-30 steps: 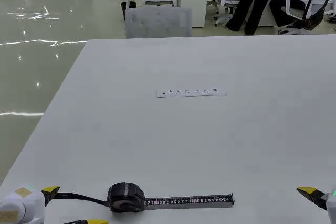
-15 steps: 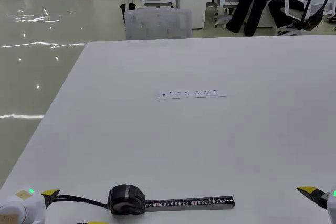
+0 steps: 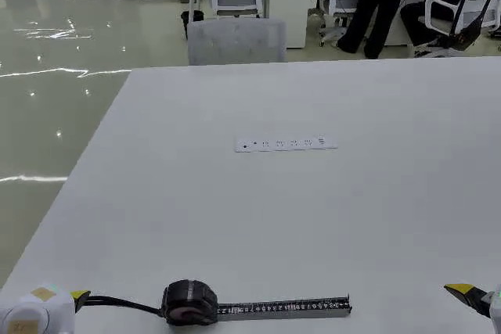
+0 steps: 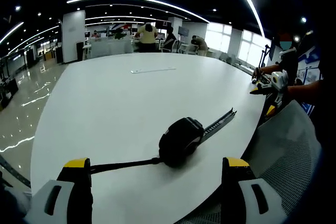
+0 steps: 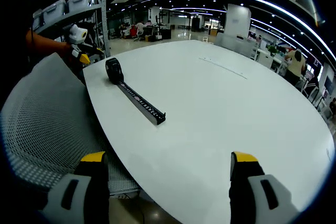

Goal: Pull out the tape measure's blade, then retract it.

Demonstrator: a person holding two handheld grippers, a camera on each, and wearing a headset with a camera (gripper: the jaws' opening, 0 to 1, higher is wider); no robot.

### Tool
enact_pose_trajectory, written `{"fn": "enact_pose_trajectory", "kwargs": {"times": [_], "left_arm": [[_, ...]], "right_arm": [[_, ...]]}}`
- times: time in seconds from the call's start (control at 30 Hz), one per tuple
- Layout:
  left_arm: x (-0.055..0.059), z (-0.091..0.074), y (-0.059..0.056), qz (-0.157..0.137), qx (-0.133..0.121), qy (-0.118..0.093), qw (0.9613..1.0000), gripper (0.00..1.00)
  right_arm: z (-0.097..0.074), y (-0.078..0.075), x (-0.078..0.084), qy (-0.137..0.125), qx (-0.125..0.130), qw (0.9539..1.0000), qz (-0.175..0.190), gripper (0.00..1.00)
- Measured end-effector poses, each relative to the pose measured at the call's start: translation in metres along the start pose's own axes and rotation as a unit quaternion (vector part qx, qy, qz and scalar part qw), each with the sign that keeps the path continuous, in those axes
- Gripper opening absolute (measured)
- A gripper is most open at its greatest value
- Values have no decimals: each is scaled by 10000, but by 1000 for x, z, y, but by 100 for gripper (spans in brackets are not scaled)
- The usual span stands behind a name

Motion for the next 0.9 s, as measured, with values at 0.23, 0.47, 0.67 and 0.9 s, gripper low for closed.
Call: {"fn": "enact_pose_trajectory", "kwargs": {"times": [0.23, 0.47, 0.67, 0.9], "left_arm": [[-1, 2, -7, -44, -3, 12, 10000, 100], [-23, 4, -24, 198, -335, 326, 9987, 100], [-43, 14, -44, 227, -336, 295, 9987, 100], [-32, 26, -47, -474, -640, 551, 9953, 100]], "right_arm": [[1, 1, -1, 24, -58, 10000, -12, 98], [4, 3, -6, 6, -137, 9999, -58, 95], [5, 2, -10, 2, -157, 9998, -99, 95], [7, 0, -17, 3, -246, 9992, -310, 92]]}}
Point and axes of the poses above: the centre of the closed fingertips' face, and the gripper's own axes: z roughly forward along the fingers, y roughly to its left, x roughly out of its underside, the point moved 2 cm from there along -z, roughly backward along the fingers, and after that the axes turned 6 degrees about -x, right-handed, at the moved point
